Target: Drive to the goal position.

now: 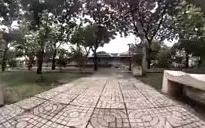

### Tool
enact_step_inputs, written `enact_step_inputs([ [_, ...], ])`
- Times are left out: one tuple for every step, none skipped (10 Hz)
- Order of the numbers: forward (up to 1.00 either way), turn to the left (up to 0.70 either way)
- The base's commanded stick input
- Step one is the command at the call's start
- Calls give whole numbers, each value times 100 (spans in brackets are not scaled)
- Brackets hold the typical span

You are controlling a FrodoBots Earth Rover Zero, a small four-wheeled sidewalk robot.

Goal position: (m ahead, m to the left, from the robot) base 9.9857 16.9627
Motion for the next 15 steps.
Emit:
enact_step_inputs([
  [100, 0],
  [100, 0],
  [100, 0],
  [100, 0],
  [100, 0],
  [100, 0],
  [100, 0],
  [100, 0],
  [100, 0],
  [100, 0],
  [100, -2],
  [100, -14],
  [100, -26],
  [100, 0],
  [100, 0],
])
